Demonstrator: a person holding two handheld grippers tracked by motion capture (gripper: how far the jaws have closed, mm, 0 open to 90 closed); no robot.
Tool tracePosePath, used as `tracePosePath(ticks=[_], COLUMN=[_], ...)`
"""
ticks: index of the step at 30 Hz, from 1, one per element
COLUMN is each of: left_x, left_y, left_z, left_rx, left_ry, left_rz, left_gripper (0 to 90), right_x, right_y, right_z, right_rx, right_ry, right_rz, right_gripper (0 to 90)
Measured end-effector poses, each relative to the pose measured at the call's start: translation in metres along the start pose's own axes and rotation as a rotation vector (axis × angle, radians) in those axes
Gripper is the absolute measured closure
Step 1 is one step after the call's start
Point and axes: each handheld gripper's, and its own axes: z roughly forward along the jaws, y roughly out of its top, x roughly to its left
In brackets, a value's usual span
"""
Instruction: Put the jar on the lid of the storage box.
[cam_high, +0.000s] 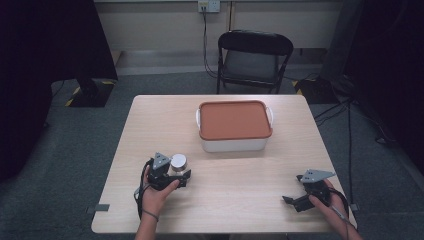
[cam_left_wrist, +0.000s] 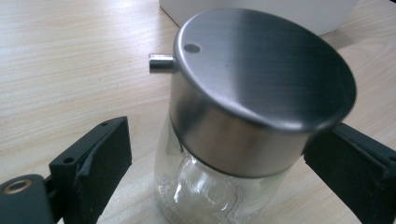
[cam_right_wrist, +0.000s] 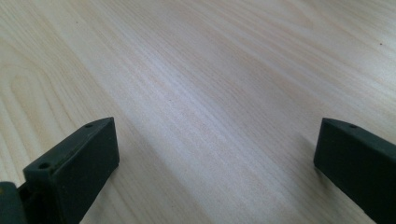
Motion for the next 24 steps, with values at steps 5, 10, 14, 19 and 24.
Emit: tracePosePath(ticks=[5, 10, 14, 19, 24], left_x=[0.0002, 0.0008, 0.0005, -0.0014, -0.0026], left_y=[0.0016, 0.0023, 0.0033, 0.0044, 0.0053], left_z=[0.0002, 0.0004, 0.0001, -0.0001, 0.0004], left_rx=[-0.005, -0.011, -0.025, -0.034, -0.043], left_ry=[0.002, 0.009, 0.014, 0.013, 0.01], left_rz=[-0.001, -0.006, -0.01, 0.007, 0.015], left_gripper=[7.3, 7.5, 8.8, 11.6, 15.2], right_x=[0.0, 0.0, 0.0, 0.0, 0.0], right_y=[0.0, 0.0, 0.0, 0.0, 0.0], right_z=[0.0, 0.0, 0.0, 0.0, 0.0], right_rx=[0.0, 0.0, 0.0, 0.0, 0.0], right_ry=[0.0, 0.0, 0.0, 0.0, 0.0], right_rz=[0.0, 0.0, 0.0, 0.0, 0.0], right_gripper=[0.0, 0.0, 0.0, 0.0, 0.0])
